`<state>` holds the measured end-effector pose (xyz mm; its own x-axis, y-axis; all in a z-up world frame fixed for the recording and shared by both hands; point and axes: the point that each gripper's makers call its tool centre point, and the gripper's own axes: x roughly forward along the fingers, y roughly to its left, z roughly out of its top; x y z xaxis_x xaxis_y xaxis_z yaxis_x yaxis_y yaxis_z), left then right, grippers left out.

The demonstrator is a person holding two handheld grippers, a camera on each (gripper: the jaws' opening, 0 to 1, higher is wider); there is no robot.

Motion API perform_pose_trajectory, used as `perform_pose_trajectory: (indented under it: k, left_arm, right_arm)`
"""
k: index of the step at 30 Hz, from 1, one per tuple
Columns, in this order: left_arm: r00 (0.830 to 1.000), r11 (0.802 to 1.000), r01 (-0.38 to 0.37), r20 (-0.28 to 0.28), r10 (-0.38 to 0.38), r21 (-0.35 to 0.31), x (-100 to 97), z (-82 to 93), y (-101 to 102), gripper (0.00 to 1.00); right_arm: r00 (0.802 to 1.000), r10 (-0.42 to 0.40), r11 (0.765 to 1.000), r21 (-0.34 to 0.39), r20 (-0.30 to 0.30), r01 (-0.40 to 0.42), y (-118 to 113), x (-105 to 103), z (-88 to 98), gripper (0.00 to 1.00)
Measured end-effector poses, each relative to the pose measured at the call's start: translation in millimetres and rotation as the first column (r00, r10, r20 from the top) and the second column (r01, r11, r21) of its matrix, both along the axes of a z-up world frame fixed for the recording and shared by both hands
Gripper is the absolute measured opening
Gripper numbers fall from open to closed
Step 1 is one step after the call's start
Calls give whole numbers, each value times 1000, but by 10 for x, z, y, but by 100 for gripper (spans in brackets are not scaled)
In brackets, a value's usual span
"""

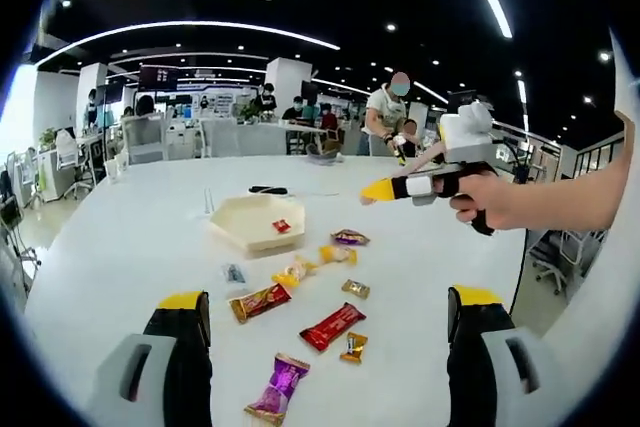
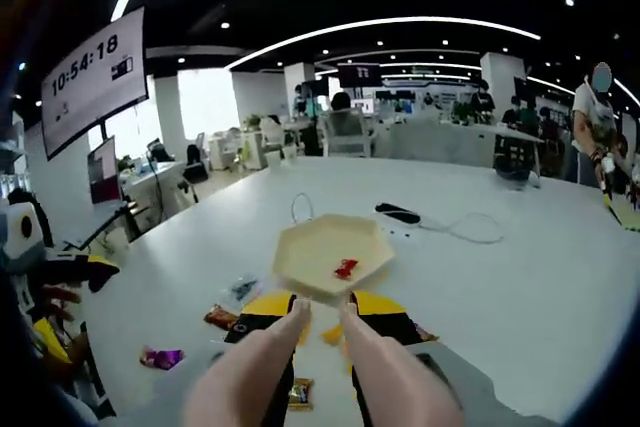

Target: Place the target food into the container with the food tongs after gripping and lifting it, then release it inside without dropping or visibly crushing the food.

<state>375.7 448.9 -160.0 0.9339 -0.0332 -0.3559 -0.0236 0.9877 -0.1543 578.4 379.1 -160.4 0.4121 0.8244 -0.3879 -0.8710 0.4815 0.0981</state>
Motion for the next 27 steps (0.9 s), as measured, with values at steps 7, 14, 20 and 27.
perform_pose_trajectory:
  k: [7, 14, 20, 27]
  left_arm:
    - [1000, 999, -26, -6, 26, 30, -6, 81, 74, 99]
    - [999, 999, 12, 48, -14, 39, -16, 195, 30, 99]
    - [993, 995, 89, 72, -92, 40, -209, 308, -22, 99]
    - [990, 993, 115, 82, -117, 25, -496, 283, -72, 99]
  right_arm:
    - [999, 31, 1000, 2, -8, -31, -105, -224, -50, 20]
    - [998, 33, 999, -33, 56, -31, -233, -506, -15, 20]
    - [996, -18, 999, -34, 83, 21, -286, -753, 160, 21]
    - [989, -23, 999, -42, 149, 30, -362, -1096, 405, 21]
